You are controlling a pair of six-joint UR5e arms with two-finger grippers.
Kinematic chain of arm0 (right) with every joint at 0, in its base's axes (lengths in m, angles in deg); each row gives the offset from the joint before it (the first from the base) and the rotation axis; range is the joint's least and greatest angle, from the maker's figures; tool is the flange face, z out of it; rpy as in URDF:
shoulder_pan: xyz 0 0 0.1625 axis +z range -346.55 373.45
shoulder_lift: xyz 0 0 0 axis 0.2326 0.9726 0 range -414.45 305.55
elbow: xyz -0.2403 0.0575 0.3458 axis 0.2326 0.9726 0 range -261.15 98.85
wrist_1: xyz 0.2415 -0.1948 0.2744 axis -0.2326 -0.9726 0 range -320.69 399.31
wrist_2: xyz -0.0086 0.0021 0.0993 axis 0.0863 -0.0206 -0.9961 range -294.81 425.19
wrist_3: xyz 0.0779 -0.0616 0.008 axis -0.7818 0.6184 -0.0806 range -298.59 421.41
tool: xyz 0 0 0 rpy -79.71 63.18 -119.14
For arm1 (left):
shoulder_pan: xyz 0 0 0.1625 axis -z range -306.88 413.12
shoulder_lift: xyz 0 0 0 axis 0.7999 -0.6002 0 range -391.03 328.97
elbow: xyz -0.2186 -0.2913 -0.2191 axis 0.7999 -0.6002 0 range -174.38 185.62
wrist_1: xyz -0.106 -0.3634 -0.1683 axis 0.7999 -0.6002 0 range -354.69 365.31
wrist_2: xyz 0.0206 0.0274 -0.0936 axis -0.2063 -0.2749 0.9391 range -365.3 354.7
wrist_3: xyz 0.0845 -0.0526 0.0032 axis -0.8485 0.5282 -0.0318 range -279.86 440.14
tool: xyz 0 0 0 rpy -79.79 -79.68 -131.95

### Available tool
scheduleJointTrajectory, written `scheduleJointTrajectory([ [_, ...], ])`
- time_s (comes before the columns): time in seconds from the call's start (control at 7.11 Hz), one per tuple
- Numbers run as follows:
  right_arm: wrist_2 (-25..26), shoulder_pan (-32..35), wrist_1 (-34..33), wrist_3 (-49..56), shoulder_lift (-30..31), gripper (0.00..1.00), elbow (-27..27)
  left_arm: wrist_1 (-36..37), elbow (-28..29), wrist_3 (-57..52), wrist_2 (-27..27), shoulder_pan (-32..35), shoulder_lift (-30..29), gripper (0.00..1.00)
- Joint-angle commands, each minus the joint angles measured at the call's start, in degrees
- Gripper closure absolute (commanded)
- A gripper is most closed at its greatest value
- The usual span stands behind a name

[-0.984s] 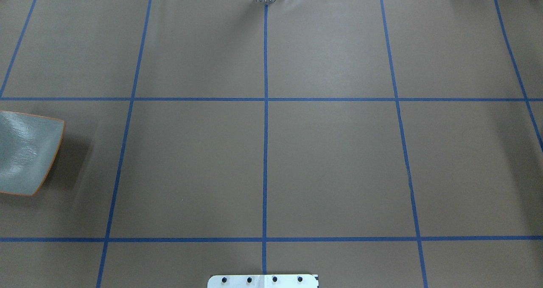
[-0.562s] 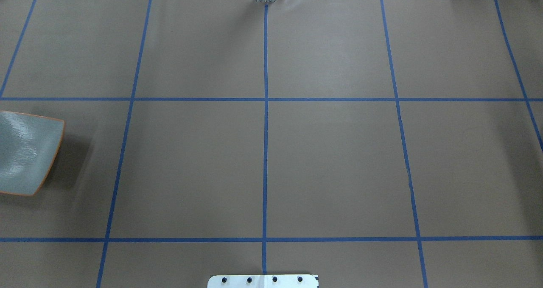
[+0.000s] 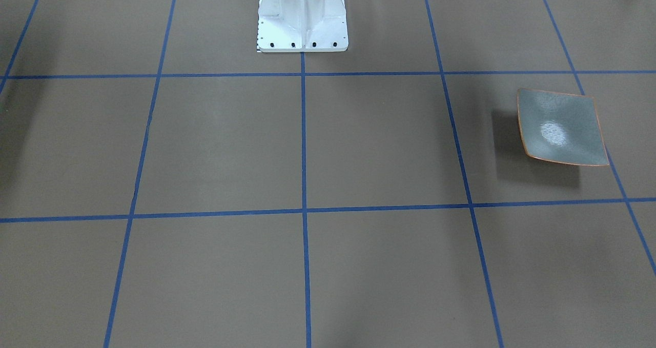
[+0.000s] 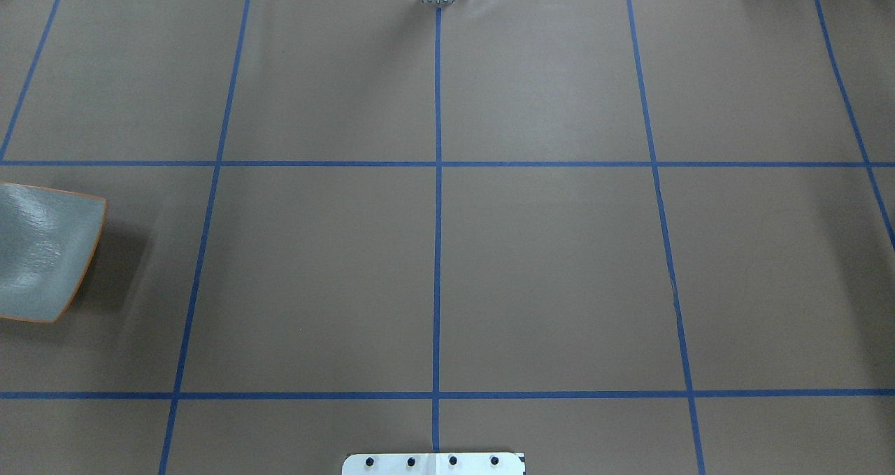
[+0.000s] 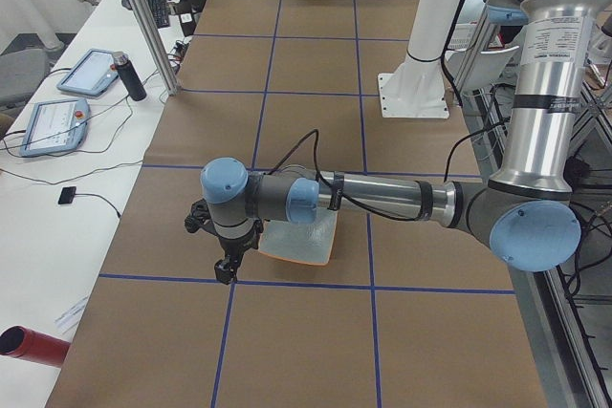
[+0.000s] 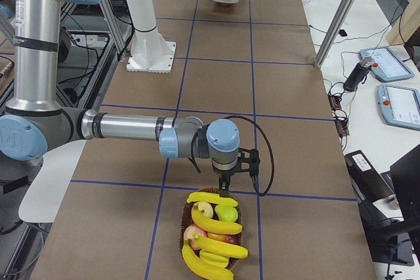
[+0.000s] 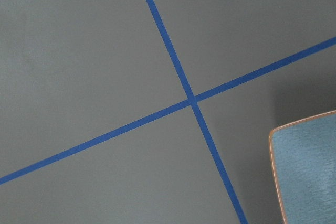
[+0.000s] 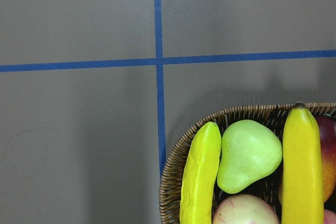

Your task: Transfer all bananas from basket to plate

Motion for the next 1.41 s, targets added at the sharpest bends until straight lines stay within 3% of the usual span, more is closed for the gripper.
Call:
scheduleJointTrajectory([
  [0.0, 0.4, 0.1, 2.3, -0.9, 0.6, 0.0, 1.3, 0.3, 0.2, 0.0, 0.0, 0.0, -0.2, 0.0],
  [0.42, 0.0, 0.3, 11.7, -0.6, 3.0, 0.0, 4.2, -0.3, 0.3, 4.2, -0.1, -0.4, -0.7, 0.0],
  [0.7, -0.2, 2.6, 10.9, 0.2, 0.9, 0.0, 6.4, -0.2, 0.2, 4.4, 0.0, -0.4, -0.6, 0.0],
  [0.84, -1.5, 4.2, 10.9, 4.0, -1.0, 0.0, 11.3, -0.2, -0.1, 4.4, 0.1, -0.4, -0.6, 0.0],
  [0.98, -3.6, 6.1, 9.7, 9.1, -4.0, 0.0, 16.7, -0.3, -0.2, 4.5, 0.1, -0.4, -0.6, 0.0],
  [1.27, -3.8, 7.3, -0.3, 15.0, -6.7, 0.0, 19.0, -0.3, -0.3, 4.5, 0.1, -0.4, -0.6, 0.0],
])
